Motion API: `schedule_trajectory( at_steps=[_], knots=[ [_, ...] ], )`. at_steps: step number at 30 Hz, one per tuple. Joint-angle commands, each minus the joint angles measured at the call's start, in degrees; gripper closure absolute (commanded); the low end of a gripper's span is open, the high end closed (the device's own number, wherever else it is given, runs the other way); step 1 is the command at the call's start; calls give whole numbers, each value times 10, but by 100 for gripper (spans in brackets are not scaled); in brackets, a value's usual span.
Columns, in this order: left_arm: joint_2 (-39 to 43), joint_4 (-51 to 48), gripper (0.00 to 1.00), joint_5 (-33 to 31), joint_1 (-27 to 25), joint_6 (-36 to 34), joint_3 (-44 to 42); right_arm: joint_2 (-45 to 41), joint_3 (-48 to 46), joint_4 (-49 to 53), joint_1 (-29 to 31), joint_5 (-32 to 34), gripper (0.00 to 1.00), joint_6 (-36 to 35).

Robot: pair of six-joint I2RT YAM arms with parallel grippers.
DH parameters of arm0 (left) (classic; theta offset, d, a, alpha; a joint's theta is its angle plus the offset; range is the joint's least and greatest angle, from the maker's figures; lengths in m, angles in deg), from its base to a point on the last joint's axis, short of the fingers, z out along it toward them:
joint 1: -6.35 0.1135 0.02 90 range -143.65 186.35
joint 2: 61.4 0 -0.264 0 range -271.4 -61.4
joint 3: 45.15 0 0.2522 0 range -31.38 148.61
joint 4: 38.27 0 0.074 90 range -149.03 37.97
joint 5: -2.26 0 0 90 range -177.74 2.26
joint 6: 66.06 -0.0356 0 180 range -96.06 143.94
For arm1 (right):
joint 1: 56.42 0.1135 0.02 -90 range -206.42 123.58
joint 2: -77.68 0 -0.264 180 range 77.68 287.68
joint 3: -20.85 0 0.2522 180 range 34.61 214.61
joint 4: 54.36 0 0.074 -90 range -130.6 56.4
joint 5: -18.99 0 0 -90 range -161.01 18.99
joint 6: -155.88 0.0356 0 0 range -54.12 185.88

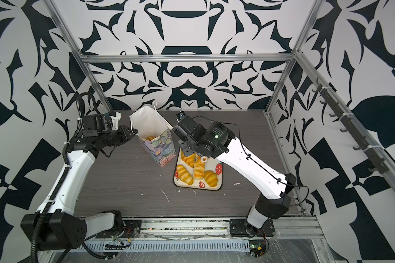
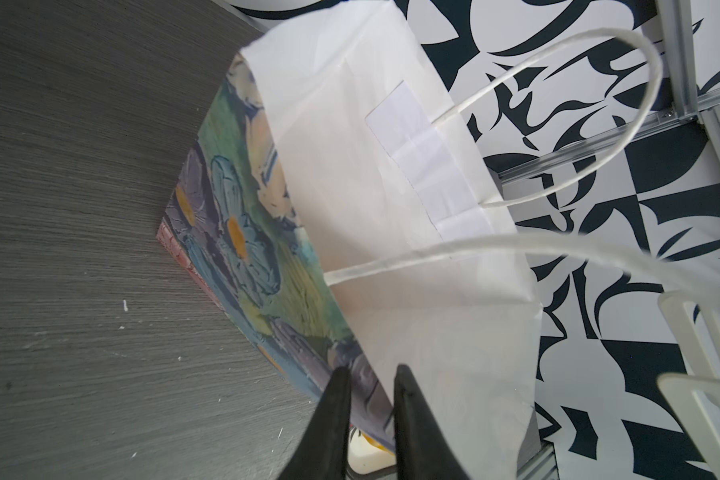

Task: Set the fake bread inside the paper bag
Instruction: 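Lift the empty tongs out of the bag and move back over the tray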

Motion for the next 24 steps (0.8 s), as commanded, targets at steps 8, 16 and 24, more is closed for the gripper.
schedule_trajectory(
  at_steps=[8,16,24],
  knots=[
    [10,-11,77,2,-3,-2,15,-66,-75,-10,-27,21,45,31],
    [9,-11,77,5,-3,-2,17,-109,-149,-9,-59,-3,45,47],
    [10,-11,77,6,-3,-1,15,-138,-213,3,-75,-23,44,58]
  ],
)
